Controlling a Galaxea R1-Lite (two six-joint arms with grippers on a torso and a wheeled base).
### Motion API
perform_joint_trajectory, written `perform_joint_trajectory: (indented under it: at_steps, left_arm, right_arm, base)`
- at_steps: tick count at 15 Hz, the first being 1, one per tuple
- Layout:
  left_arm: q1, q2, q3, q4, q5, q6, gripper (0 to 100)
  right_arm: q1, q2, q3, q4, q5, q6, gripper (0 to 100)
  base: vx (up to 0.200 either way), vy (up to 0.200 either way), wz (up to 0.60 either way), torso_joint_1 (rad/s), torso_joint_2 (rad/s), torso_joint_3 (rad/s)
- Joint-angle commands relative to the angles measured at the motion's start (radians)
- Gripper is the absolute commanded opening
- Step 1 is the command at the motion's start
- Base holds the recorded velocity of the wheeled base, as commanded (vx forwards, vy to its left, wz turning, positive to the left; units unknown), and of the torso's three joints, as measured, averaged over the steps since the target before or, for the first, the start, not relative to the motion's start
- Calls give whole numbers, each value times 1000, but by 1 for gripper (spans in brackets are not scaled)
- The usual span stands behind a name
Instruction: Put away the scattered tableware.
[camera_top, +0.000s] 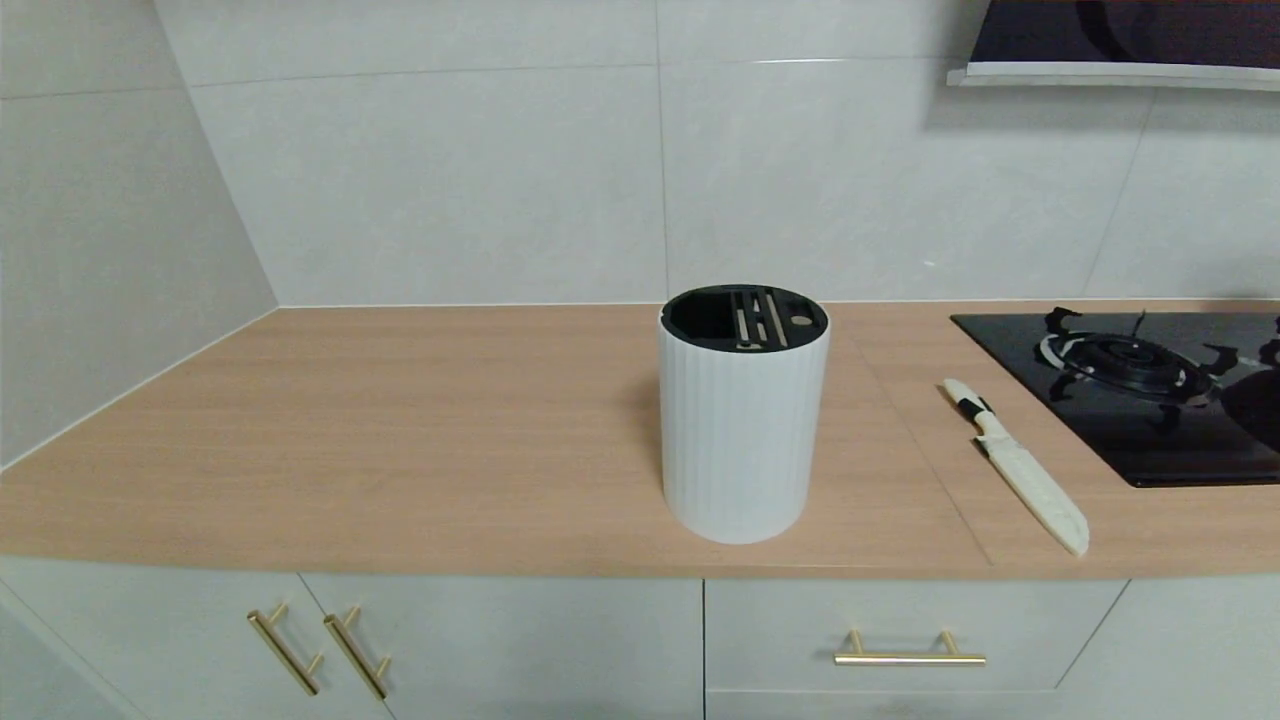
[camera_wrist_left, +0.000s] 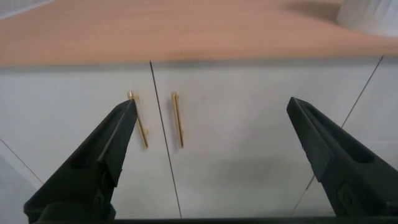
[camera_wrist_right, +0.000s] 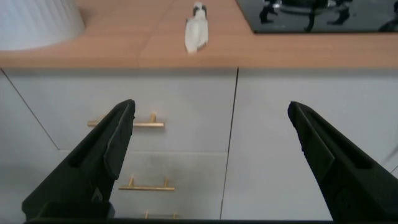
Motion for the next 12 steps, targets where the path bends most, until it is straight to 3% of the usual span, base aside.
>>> perform_joint_trajectory:
  at_steps: [1, 12]
  left_arm:
    - [0, 0, 0, 0, 0, 0, 100]
    - [0, 0, 0, 0, 0, 0, 100]
  right_arm:
    - [0, 1, 0, 0, 0, 0, 100]
    - [0, 1, 0, 0, 0, -2, 100]
  base:
    - [0, 0, 0, 227, -500, -276]
    - [0, 0, 0, 261, -562, -301]
